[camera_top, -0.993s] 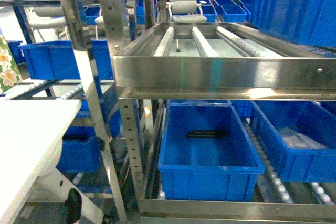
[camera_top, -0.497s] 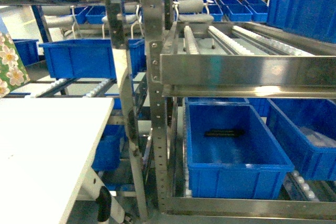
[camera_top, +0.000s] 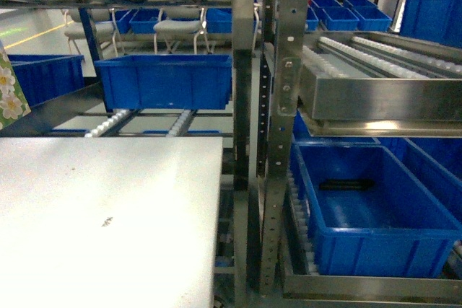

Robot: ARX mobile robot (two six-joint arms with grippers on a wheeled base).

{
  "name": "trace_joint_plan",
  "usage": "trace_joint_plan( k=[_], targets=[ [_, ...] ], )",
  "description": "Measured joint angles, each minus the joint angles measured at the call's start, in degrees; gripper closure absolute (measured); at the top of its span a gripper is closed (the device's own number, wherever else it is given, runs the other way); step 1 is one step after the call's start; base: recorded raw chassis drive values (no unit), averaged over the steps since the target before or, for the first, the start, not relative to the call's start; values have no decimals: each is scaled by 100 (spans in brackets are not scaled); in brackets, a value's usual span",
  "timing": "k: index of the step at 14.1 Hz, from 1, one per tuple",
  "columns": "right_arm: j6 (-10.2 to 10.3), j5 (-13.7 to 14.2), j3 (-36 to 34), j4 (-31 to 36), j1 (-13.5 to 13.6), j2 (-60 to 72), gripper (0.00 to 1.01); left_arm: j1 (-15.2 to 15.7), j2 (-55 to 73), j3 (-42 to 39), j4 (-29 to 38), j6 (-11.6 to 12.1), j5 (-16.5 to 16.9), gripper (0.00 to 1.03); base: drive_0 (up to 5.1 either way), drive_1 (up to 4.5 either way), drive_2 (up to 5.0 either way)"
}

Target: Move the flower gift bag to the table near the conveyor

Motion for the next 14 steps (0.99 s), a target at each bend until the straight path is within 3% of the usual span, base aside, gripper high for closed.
trace_joint_plan(
  k=[14],
  targets=[
    [-2, 0, 0, -9, 0, -2, 99, 0, 0, 0, 7, 0, 0, 101, -496, 244, 244]
  ],
)
